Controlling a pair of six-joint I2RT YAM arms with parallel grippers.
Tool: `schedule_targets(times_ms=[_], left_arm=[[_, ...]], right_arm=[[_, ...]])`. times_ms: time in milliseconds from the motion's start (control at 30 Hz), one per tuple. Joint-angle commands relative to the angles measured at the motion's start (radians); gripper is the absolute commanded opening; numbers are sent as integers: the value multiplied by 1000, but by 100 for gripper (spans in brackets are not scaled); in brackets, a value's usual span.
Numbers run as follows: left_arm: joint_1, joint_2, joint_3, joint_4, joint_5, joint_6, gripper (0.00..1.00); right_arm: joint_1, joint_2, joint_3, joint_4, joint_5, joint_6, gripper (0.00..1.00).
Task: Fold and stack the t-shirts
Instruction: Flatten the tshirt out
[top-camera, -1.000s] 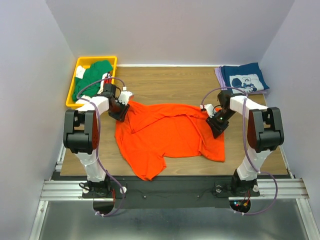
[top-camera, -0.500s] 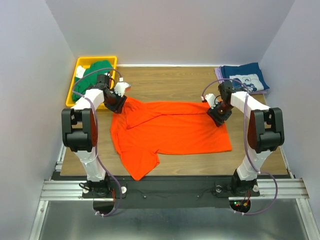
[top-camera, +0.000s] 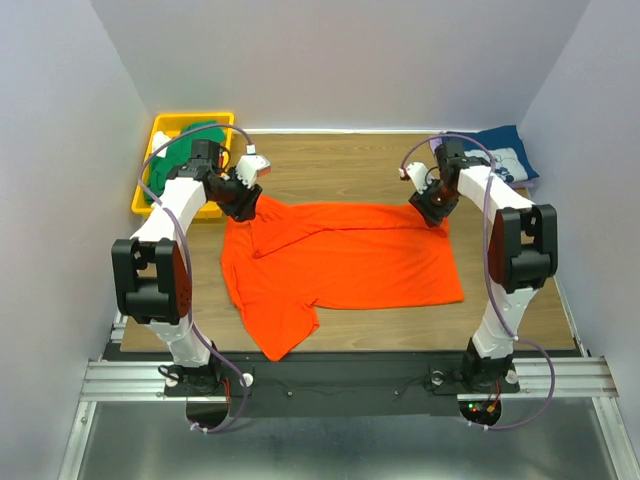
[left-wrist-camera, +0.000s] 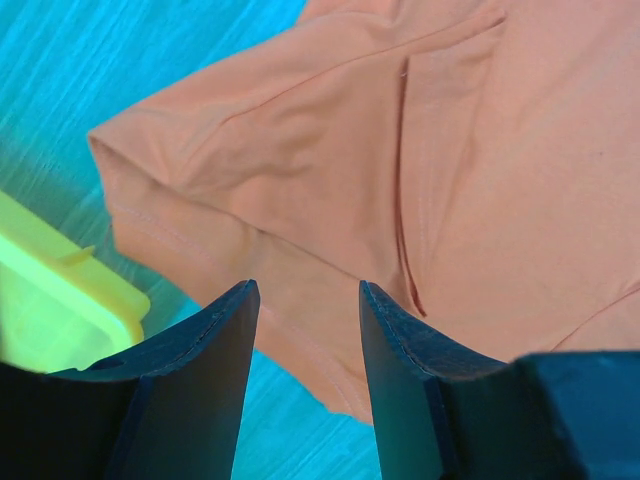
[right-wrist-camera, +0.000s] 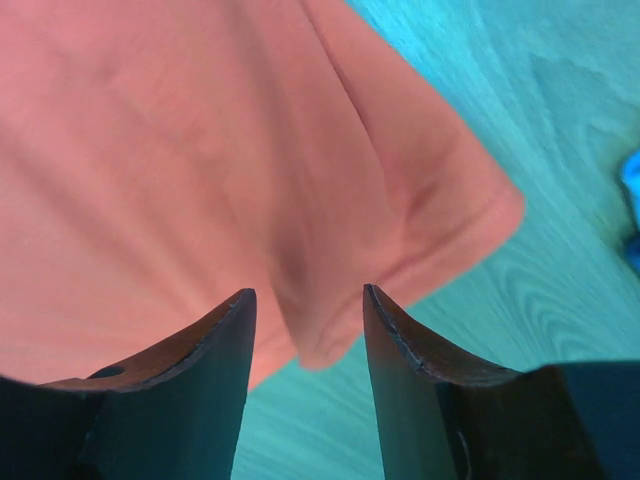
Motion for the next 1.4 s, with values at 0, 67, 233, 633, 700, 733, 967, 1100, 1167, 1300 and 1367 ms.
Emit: schedule_targets(times_ms=[0, 67, 233, 633, 700, 733, 967, 1100, 1167, 1300, 1367], left_arm=[[-20, -12, -7, -27, 25, 34, 56], [-32, -15, -14, -26, 20, 36, 56], [-63, -24, -50, -24, -5, 39, 56], [-145, -29, -146, 8, -87, 31, 56], [-149, -26, -149, 16, -103, 29, 55], [-153, -24, -154, 16, -104, 31, 55], [-167, -17, -169, 19, -141, 42, 54], [-168, -3, -183, 2, -167, 55, 56], [-168, 6, -186, -7, -172, 62, 56], [-175, 23, -197, -12, -173, 62, 56], [-182, 36, -203, -12, -173, 59, 56]], right_arm=[[-7, 28, 36, 17, 12, -24, 52], [-7, 22, 19, 17, 13, -35, 51], [-7, -31, -62, 16, 28, -59, 49], [-30, -35, -93, 17, 74, -90, 43], [-35, -35, -90, 16, 81, -93, 38], [-35, -35, -88, 17, 82, -94, 38], [-36, -29, -71, 16, 91, -93, 30], [-36, -32, -73, 16, 96, -94, 31], [-36, -31, -74, 14, 105, -96, 31], [-36, -29, -73, 16, 117, -99, 31], [-36, -25, -70, 16, 122, -101, 31]])
